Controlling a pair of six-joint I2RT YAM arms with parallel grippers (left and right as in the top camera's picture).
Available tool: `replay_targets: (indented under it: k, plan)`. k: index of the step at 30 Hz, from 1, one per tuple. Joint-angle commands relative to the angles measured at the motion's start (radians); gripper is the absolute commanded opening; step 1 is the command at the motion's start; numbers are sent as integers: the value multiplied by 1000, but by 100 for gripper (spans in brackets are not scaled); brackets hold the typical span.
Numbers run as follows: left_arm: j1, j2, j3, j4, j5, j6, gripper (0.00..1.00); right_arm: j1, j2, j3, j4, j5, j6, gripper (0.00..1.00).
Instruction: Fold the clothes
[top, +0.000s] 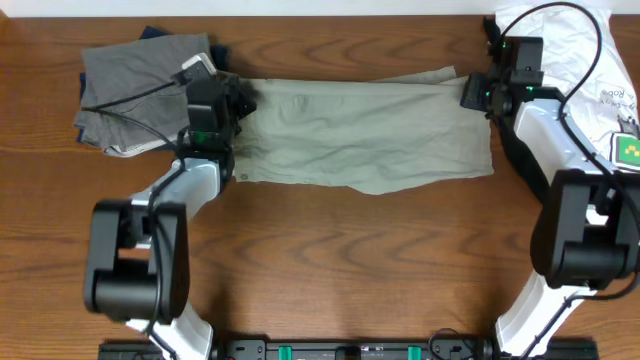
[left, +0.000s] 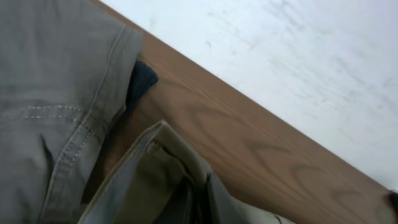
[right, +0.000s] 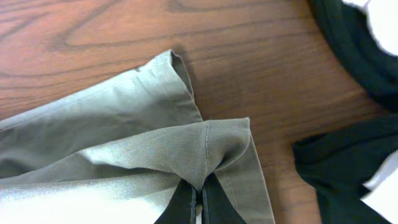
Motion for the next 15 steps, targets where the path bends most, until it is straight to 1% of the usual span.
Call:
replay_targets:
  k: [1,4,5,6,7,8,9,10,12,15]
  plan:
    - [-1,50,17,43,-85,26,6,-23,38,19,27,34,23,1]
    - [-1,84,17,72,-97,25,7,-23,64,19,66,34,28,1]
    - [-1,93,17,80,-97,25,16,-23,71,19,80,34,30,5]
    - [-1,101,17,84,-97,25,37,-23,77,19,94,33,31,31]
    - [-1,106,18,83,-97,25,59,-23,80,19,103,33,30,60]
    - [-1,106,18,81,-97,25,83,-23,80,19,105,34,30,83]
    - [-1,106,18,77,-97,26,98,-23,80,19,107,33,30,95]
    - [-1,103,18,76,-96,29,98,-24,76,20,107,31,30,99]
    - [-1,92,18,74,-94,48,98,-24,69,22,104,12,29,99]
    - [-1,46,19,21,-94,75,98,-24,34,30,69,-15,29,99]
